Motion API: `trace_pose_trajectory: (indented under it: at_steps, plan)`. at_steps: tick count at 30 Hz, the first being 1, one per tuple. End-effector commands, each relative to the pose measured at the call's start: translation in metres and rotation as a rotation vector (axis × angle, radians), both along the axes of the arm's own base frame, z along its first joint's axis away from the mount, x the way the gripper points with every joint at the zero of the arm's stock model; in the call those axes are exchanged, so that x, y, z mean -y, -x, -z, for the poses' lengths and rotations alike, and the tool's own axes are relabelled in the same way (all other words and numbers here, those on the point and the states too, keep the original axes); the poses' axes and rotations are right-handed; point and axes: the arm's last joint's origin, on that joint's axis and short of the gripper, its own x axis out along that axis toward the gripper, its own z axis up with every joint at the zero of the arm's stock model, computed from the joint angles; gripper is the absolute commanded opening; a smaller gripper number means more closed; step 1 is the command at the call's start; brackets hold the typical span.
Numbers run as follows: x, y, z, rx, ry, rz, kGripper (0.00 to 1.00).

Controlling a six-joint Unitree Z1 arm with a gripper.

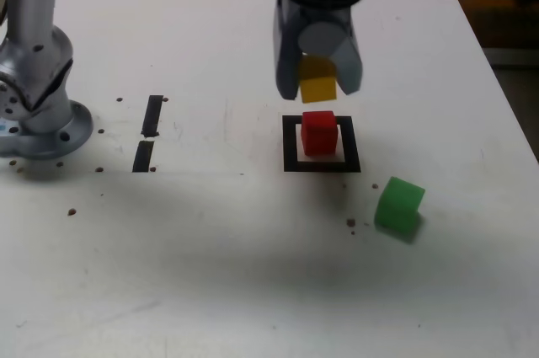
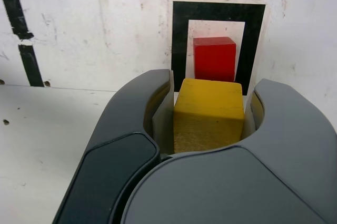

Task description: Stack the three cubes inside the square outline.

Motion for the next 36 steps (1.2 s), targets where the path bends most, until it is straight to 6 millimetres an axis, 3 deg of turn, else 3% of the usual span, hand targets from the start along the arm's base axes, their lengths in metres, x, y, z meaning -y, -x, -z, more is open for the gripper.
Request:
trace_pose_trajectory:
  at_steps: [1, 12, 27, 36]
  plan:
    - [-0.001, -0.004, 0.003, -0.011, 0.006, 0.006, 0.19]
    - [-0.013, -0.018, 0.029, -0.092, 0.028, 0.007, 0.19]
    - [-0.015, -0.028, 0.048, -0.110, 0.051, -0.002, 0.23]
    - [-0.017, -0.028, 0.054, -0.125, 0.048, -0.009, 0.42]
